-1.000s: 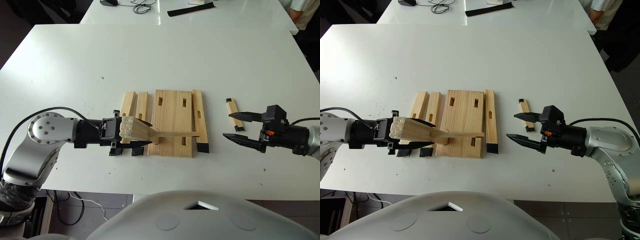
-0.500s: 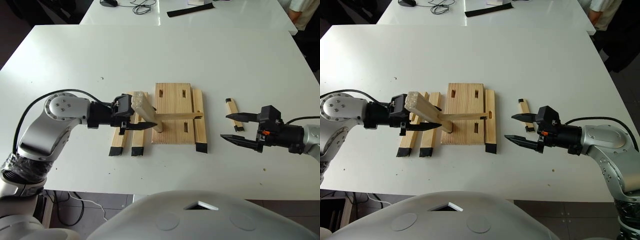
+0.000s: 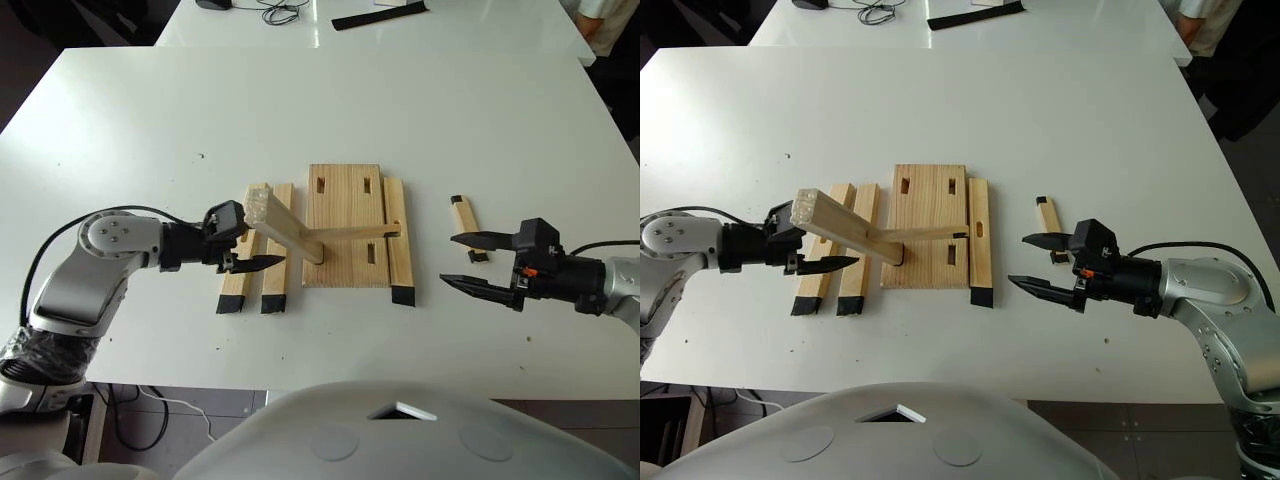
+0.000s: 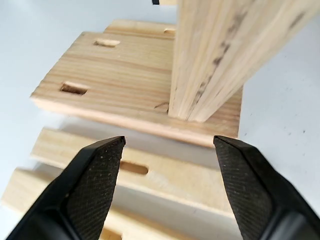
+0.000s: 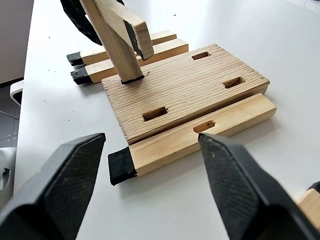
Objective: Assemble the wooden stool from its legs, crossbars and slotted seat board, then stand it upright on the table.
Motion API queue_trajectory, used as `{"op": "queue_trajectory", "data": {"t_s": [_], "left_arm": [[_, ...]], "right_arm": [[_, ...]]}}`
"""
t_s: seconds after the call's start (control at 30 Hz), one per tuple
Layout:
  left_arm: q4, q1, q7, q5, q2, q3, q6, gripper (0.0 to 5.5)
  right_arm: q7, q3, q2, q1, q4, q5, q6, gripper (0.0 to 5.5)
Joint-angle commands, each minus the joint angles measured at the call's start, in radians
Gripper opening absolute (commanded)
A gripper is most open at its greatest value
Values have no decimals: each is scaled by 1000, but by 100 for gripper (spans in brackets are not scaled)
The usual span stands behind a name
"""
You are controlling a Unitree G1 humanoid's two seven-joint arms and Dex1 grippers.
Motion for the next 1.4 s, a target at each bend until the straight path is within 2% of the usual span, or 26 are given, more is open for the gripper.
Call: {"op": "queue_trajectory", "data": {"t_s": [0.03,0.13,0.3,0.57,0.77,1.03,1.4], "left_arm": [[-61,83,33,-50,49,130,121,329],[-158,144,80,-88,71,193,283,329],[-278,155,202,-107,67,164,525,329],[-319,135,355,-92,5,110,671,329],[-324,173,383,-88,2,89,703,329],[-257,243,377,-21,49,45,627,329],[-108,152,432,51,-17,-32,590,329]], "right_arm": [[-32,-62,26,91,-54,-9,-15,347],[-65,-120,62,182,-104,-8,-17,347],[-108,-147,104,239,-138,-13,-21,347],[-127,-117,105,226,-139,-26,-26,347],[-129,-113,103,230,-135,-37,-32,347],[-141,-96,112,231,-133,-54,-41,347],[-144,-64,106,193,-109,-78,-52,347]]}}
